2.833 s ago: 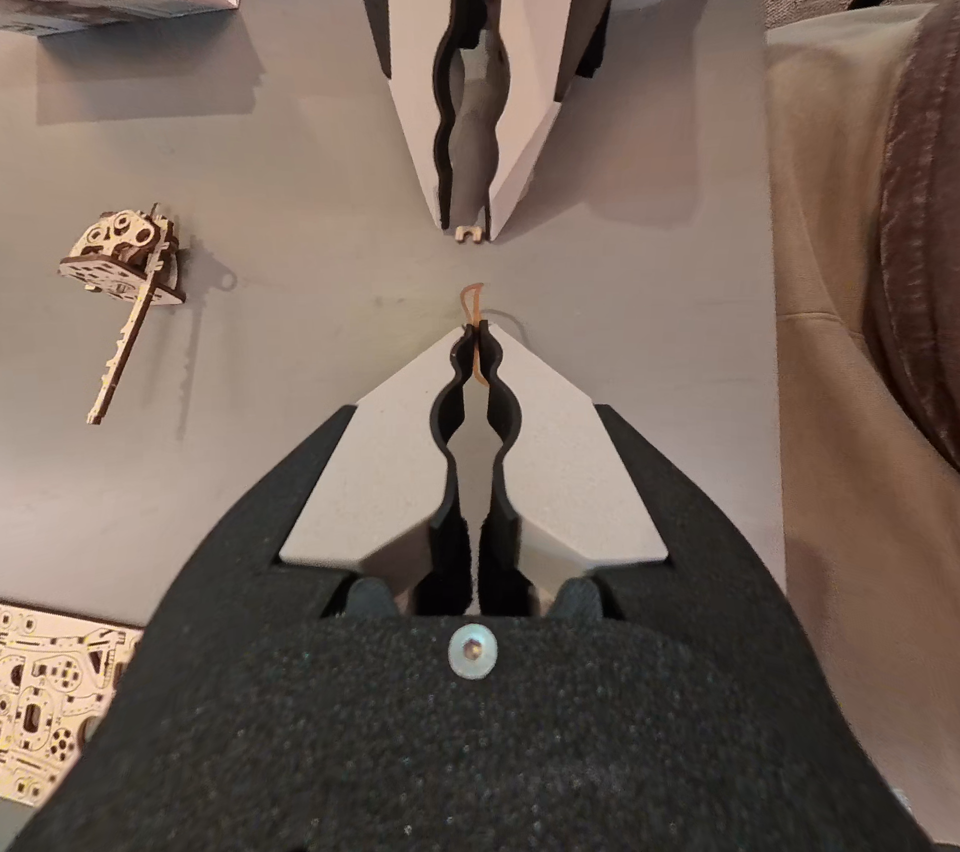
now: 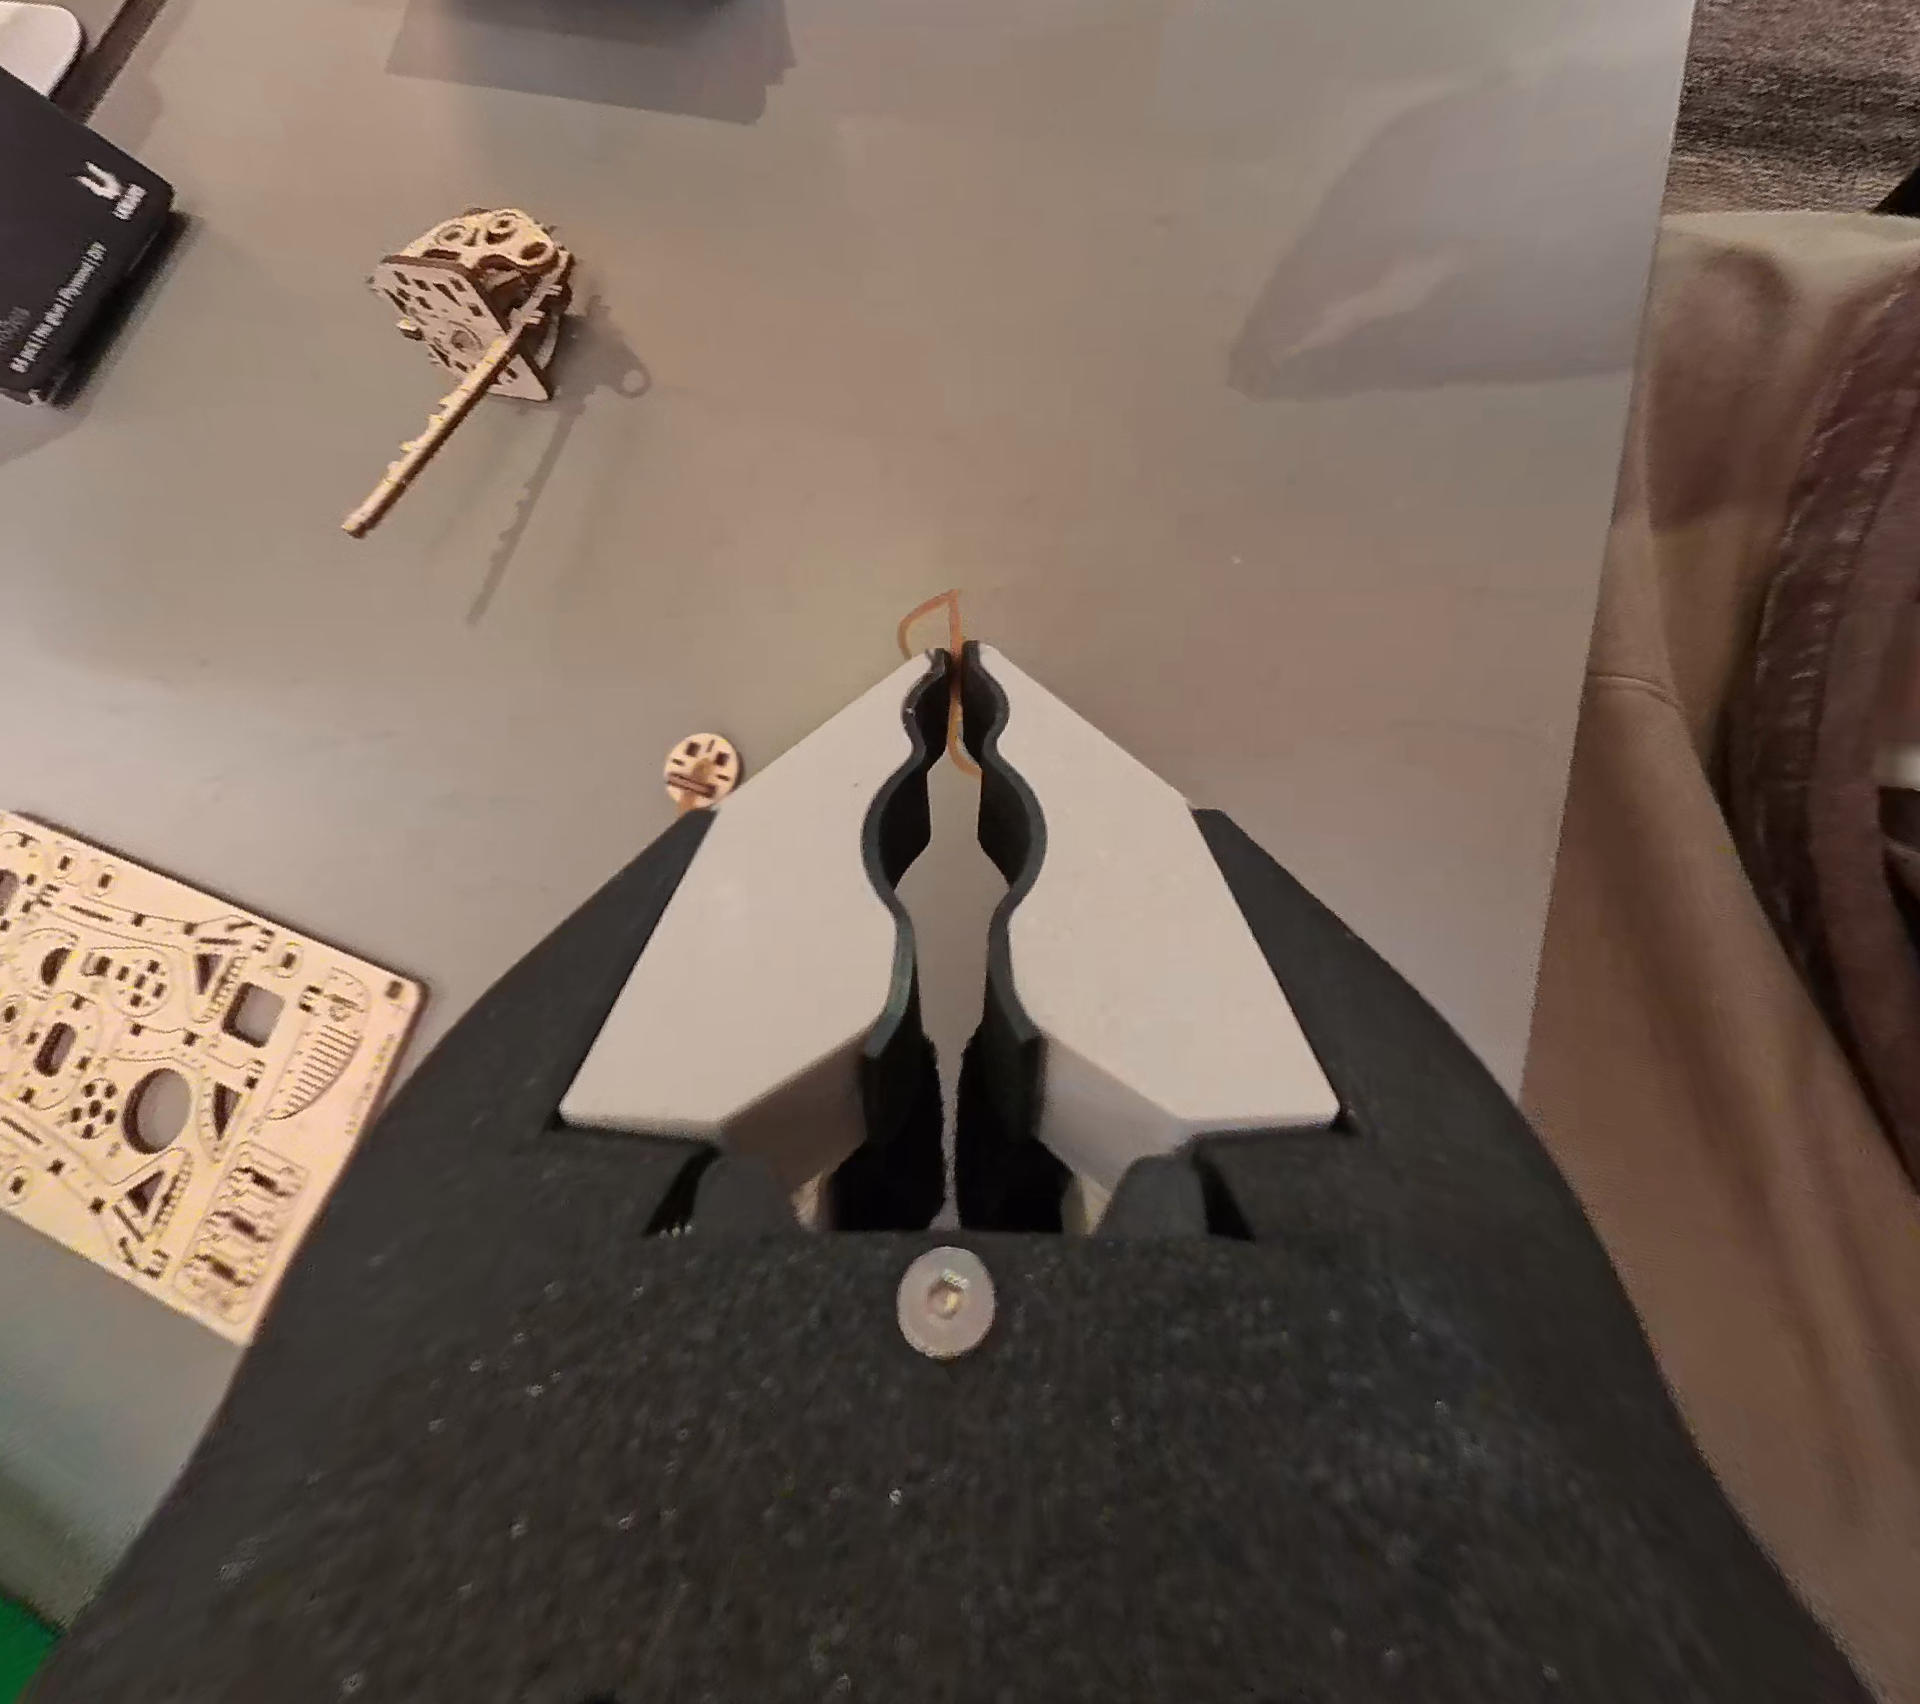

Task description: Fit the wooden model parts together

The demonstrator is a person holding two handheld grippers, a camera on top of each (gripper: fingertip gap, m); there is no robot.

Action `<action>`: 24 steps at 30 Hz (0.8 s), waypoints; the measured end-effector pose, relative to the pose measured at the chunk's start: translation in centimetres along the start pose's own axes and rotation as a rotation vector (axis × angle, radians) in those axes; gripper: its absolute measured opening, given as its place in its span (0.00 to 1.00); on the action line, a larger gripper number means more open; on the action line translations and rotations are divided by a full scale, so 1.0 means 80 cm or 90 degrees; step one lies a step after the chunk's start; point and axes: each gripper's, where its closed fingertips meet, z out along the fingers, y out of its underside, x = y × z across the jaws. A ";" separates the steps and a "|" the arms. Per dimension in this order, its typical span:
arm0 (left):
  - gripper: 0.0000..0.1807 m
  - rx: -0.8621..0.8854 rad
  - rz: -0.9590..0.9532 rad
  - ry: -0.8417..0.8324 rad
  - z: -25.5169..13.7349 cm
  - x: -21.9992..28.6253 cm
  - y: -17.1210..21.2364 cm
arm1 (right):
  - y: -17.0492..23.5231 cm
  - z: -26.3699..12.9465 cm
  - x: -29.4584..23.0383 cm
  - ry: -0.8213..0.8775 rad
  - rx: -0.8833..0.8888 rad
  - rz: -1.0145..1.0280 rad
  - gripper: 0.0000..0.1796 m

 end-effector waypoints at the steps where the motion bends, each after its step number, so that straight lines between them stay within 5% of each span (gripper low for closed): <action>1: 0.00 0.001 0.003 -0.002 0.000 -0.005 -0.002 | -0.001 0.000 -0.002 -0.016 -0.001 -0.004 0.01; 6: 0.00 -0.002 0.002 0.019 -0.003 -0.017 -0.006 | -0.005 0.006 -0.005 -0.051 -0.024 -0.112 0.01; 12: 0.00 -0.052 0.043 0.023 0.012 -0.045 0.004 | -0.029 0.041 -0.010 -0.060 -0.022 -0.426 0.02; 18: 0.00 -0.119 0.096 0.058 0.032 -0.069 0.034 | -0.052 0.095 -0.025 -0.075 -0.057 -0.278 0.01; 24: 0.00 -0.162 0.146 0.091 0.033 -0.085 0.053 | -0.059 0.152 -0.052 -0.150 -0.040 0.004 0.01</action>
